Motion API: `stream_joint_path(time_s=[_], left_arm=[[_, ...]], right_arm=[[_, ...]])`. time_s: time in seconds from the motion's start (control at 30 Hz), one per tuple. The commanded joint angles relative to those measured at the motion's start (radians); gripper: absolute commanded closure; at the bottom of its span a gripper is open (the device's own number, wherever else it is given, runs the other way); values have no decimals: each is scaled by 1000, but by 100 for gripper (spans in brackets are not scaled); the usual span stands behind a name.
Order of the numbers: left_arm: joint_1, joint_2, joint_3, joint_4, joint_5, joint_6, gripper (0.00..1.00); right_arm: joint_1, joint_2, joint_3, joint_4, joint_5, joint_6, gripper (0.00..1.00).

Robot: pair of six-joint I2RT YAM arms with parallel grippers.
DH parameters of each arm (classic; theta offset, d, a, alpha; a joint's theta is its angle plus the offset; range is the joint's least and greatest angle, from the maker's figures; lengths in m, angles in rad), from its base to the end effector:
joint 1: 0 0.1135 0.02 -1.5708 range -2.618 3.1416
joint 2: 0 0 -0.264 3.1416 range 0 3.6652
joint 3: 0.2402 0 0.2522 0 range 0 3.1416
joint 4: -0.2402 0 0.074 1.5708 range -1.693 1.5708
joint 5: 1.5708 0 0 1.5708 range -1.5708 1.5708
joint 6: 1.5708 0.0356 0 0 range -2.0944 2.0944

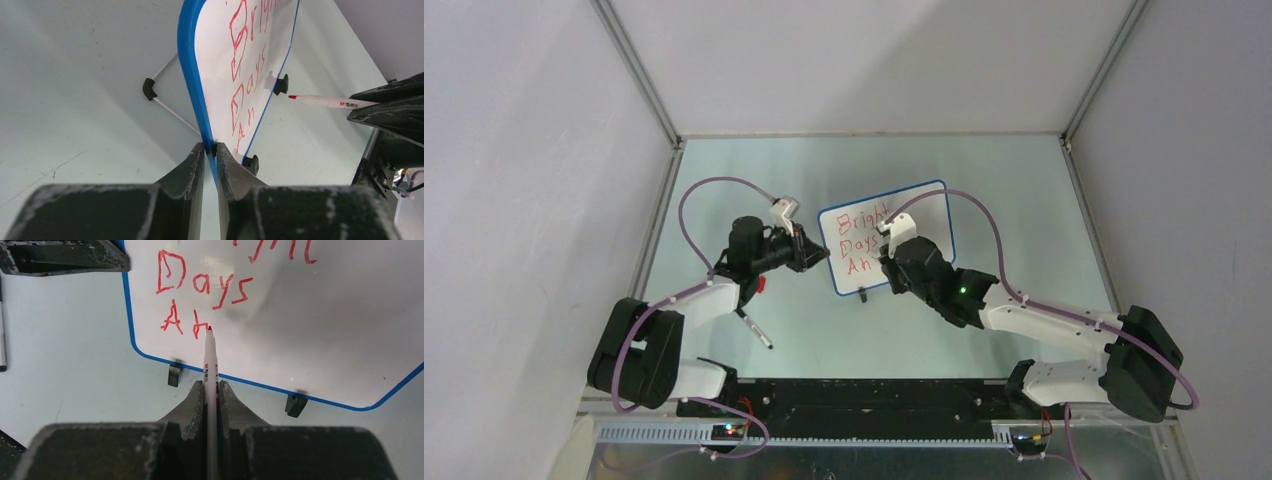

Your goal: Write a sentence on the whiteboard

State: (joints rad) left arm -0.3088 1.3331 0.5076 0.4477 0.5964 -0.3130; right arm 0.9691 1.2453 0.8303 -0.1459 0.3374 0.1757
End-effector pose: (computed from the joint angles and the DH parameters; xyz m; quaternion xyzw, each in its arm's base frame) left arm 0.2456 -0.0994 0.1926 0.1634 0.7911 -0.3957 0.4369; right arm 0.1654 0.2201 0.2625 -0.2584 0.8272 0.1348 0.4805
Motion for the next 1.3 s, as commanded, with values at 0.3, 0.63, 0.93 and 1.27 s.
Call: stream_joint_path(time_s=[0.3,0.63,0.93,1.27], left_arm=[[-11,-32,43,18,4,23,82],[-11,-28,43,20,3,22,82],[-11,-30,42,19,4,22,82],[-11,-29,42,20,3,23,82]], right_arm=[[13,-38,-101,136,51,9,100],[24,-11,-106,170,66,13,100],[23,16,-105,181,53,6,100],[0,31,-105,191,41,2,100]])
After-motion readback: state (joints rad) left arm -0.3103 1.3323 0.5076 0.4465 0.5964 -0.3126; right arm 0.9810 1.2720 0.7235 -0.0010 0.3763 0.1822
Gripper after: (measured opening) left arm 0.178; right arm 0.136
